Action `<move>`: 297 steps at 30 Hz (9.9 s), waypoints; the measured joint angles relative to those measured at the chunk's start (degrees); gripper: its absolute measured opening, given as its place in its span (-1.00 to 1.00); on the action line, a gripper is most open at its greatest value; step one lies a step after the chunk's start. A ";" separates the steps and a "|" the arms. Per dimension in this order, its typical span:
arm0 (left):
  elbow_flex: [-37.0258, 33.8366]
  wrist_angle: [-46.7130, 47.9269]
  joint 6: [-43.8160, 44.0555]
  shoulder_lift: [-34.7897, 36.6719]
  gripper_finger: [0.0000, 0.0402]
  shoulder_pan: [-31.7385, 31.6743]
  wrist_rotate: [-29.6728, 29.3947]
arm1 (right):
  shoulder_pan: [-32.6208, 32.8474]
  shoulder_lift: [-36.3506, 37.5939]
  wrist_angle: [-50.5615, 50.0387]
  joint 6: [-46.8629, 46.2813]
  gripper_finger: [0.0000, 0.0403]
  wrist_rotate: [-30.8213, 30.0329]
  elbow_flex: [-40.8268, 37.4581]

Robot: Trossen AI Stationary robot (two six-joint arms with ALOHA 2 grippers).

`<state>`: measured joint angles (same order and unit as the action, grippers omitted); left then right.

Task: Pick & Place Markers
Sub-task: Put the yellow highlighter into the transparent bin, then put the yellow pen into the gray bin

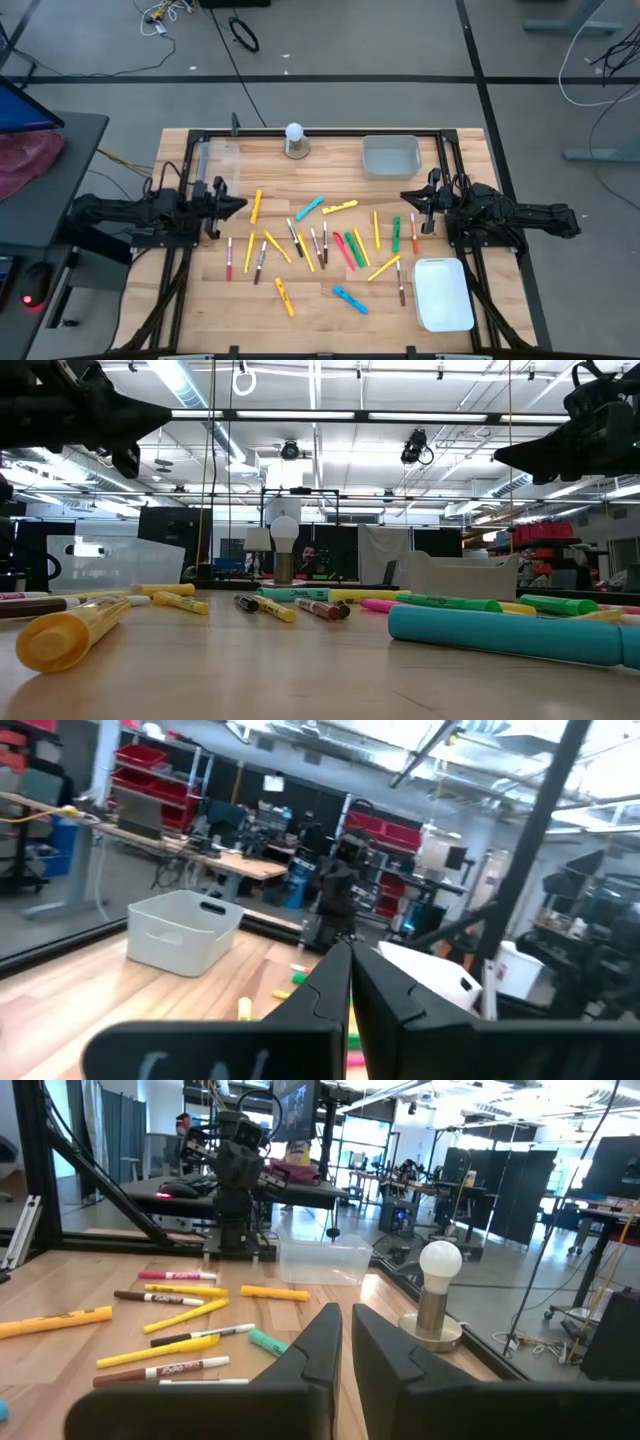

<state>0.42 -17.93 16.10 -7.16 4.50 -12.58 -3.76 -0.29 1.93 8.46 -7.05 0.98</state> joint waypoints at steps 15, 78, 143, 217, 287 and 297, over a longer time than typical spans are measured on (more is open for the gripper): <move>18.71 6.94 6.09 -40.54 -0.91 9.99 -15.88 | -0.01 0.01 -0.02 -0.01 -0.84 0.00 -0.01; 36.34 38.52 48.12 -77.43 -0.60 0.31 -26.12 | -0.01 0.01 0.02 0.01 -0.84 0.01 -0.01; 28.11 48.05 20.72 -64.64 -0.27 -46.13 -12.27 | 0.01 0.01 0.13 -0.01 -0.84 0.00 -0.01; 19.50 -31.60 -7.85 -67.58 -0.12 3.27 -13.94 | 9.07 -24.94 23.94 -38.12 -0.91 -5.80 0.14; 19.50 -29.27 -7.06 -67.58 -0.12 0.60 -13.90 | 2.50 -72.79 -62.69 -38.07 -0.85 -15.93 58.80; 19.50 -29.19 -6.30 -67.58 -0.12 0.60 -13.90 | -20.58 -80.32 -66.00 3.35 -0.85 -14.84 61.65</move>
<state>19.92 -47.11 9.80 -74.74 5.10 -26.48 -24.34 -80.61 -64.07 11.81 -21.89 62.63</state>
